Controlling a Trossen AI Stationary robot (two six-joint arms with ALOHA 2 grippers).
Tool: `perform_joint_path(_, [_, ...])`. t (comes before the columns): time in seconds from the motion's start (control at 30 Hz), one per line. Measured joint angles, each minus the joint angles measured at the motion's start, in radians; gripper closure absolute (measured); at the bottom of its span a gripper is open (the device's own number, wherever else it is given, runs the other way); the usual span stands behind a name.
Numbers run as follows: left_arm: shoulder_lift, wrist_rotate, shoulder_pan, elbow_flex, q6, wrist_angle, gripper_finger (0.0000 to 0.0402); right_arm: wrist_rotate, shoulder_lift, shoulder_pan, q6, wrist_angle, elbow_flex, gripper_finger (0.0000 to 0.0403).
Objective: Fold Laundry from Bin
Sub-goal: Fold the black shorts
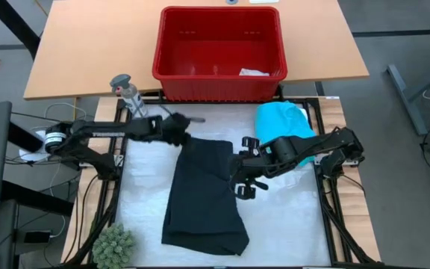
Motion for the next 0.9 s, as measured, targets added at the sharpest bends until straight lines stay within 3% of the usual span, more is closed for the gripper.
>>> perform_joint_path(0.2, [-0.062,-0.027,0.001,0.266,0.126,-0.360,0.0401,0.035,0.022,-0.022,0.010,0.069,-0.002,0.0237])
perform_joint_path(0.3, [-0.095,0.101,-0.032,0.325,0.109,-0.578,0.0401,0.035,0.021,-0.023,-0.003,0.129,-0.041,0.0237])
perform_joint_path(0.37, [-0.146,0.157,-0.112,0.322,0.078,-0.683,0.0401,0.035,0.014,-0.019,-0.009,0.131,-0.050,0.0237])
perform_joint_path(0.47, [-0.233,0.047,-0.299,0.281,-0.072,-0.745,0.0401,0.035,-0.001,0.000,-0.009,0.122,-0.050,0.0237])
perform_joint_path(0.57, [-0.337,-0.107,-0.512,0.220,-0.290,-0.732,0.0401,0.027,-0.006,0.026,-0.004,0.101,-0.049,0.0237])
perform_joint_path(0.67, [-0.404,-0.194,-0.729,0.126,-0.522,-0.628,0.0398,0.026,-0.005,0.046,0.006,0.081,-0.049,0.0237])
perform_joint_path(0.77, [-0.412,-0.257,-0.918,0.009,-0.671,-0.428,0.0376,0.026,-0.001,0.053,0.009,0.081,-0.049,0.0237])
perform_joint_path(0.9, [-0.329,-0.351,-1.086,-0.129,-0.749,-0.094,0.0324,0.005,0.002,0.053,0.033,0.074,-0.049,0.0237])
